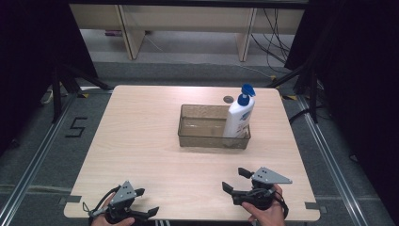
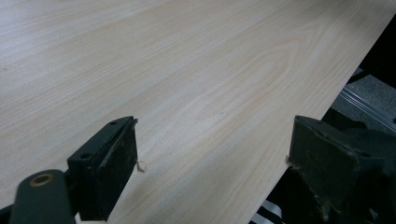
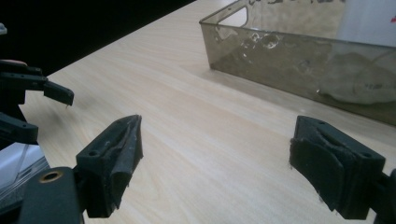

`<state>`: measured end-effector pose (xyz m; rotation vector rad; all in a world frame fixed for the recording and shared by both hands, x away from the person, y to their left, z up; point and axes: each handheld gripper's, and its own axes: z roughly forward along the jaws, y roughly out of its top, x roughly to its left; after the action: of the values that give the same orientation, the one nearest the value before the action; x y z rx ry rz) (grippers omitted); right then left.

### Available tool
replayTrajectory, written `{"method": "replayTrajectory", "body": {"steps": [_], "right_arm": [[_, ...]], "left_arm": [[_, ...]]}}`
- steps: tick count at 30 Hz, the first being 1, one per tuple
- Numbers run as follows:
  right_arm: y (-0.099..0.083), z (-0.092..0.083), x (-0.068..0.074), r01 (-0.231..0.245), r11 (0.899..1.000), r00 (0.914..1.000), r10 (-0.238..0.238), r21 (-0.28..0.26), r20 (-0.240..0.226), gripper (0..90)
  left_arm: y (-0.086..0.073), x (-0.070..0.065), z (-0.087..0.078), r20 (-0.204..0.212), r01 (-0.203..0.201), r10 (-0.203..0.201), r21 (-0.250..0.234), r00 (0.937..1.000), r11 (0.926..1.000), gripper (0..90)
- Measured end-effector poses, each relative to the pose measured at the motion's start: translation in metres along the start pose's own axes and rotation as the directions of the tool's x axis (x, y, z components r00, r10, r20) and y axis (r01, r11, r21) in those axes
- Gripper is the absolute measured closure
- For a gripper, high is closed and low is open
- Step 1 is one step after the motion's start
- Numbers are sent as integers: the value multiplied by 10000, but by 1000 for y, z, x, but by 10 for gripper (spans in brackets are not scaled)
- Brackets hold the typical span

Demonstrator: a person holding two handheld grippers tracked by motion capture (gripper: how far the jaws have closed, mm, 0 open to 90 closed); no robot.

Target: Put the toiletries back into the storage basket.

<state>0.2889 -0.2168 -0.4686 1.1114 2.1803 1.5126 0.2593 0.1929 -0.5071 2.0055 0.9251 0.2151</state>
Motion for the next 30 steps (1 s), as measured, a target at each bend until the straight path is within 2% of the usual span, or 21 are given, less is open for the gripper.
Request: {"method": "replayTrajectory", "body": {"steps": [1, 2, 3, 5, 6, 7, 9, 11, 12, 13, 15, 16, 17, 20, 21, 23, 24, 26, 27, 28, 30], "right_arm": [[-1, -1, 1, -76, 10000, 10000, 77, 26, -45, 174], [-2, -1, 1, -70, 10000, 10000, 70, -32, -64, 173], [-3, -2, 3, -386, 9992, 9992, 387, 73, -111, 172], [-4, -3, 1, -141, 9999, 9999, 142, 81, -87, 171], [-5, -4, 3, -451, 9989, 9989, 452, 121, -102, 170], [-6, -3, 0, -57, 10000, 9999, 57, 6, -95, 169], [-8, -5, 1, -288, 9994, 9995, 290, 170, -92, 167], [-10, -6, 1, -207, 9998, 9997, 207, 61, -95, 163], [-12, -8, 3, -468, 9985, 9989, 469, 269, -9, 156], [-12, -8, 1, -320, 9992, 9995, 320, 227, 37, 156], [-15, -7, 2, -503, 9985, 9987, 505, 196, -89, 155], [-15, -8, 4, -725, 9969, 9974, 726, 309, -39, 156], [-16, -9, 3, -476, 9984, 9988, 478, 316, -62, 155], [-18, -11, 6, -480, 9979, 9987, 486, 427, -125, 155], [-19, -11, 5, -232, 9992, 9997, 232, 338, 2, 155], [-20, -12, 10, -756, 9949, 9971, 758, 667, -12, 155], [-21, -11, 7, -283, 9981, 9996, 284, 553, -23, 155], [-22, -12, 9, -446, 9974, 9987, 459, 574, -230, 155], [-23, -13, 10, -396, 9976, 9991, 402, 566, -106, 155], [-23, -13, 9, -261, 9980, 9996, 264, 582, -47, 155], [-25, -14, 12, -589, 9961, 9983, 587, 659, 50, 155]], "left_arm": [[0, 1, -1, -31, -131, 131, 112, 9999, 9999, 151], [0, -1, 0, 45, 37, -37, -81, 10000, 10000, 151], [0, -1, 0, 53, 30, -29, -131, 10000, 9999, 151], [0, 0, 0, 37, -7, 7, -123, 10000, 9999, 151], [0, 0, 0, 45, -44, 44, -104, 10000, 9999, 151], [0, 0, 0, 34, 17, -16, -69, 10000, 10000, 151], [0, -1, 0, 26, 47, -47, -74, 10000, 10000, 151], [0, 0, 0, 47, 34, -34, -123, 10000, 9999, 151], [0, 0, 0, 51, 21, -20, -125, 10000, 9999, 151], [0, 0, 0, 59, 17, -16, -149, 10000, 9999, 151], [0, 0, 0, 37, 11, -11, -37, 10000, 10000, 151], [0, 2, -1, -49, -188, 189, 197, 9998, 9996, 151], [0, 1, -1, -21, -192, 192, 186, 9998, 9996, 151], [0, 0, 0, 48, -17, 17, -19, 10000, 10000, 151], [0, 0, 0, 31, -1, 1, -3, 10000, 10000, 151], [0, 0, 0, 27, 3, -3, -1, 10000, 10000, 151], [0, 1, -1, 1, -103, 103, 76, 9999, 9999, 151], [0, 0, 0, 29, 11, -11, -22, 10000, 10000, 151], [0, 2, -2, -58, -256, 258, 247, 9997, 9994, 151], [0, 2, -1, -36, -171, 172, 175, 9998, 9997, 151], [0, -1, 0, 21, -8, 8, -41, 10000, 10000, 151]]}}
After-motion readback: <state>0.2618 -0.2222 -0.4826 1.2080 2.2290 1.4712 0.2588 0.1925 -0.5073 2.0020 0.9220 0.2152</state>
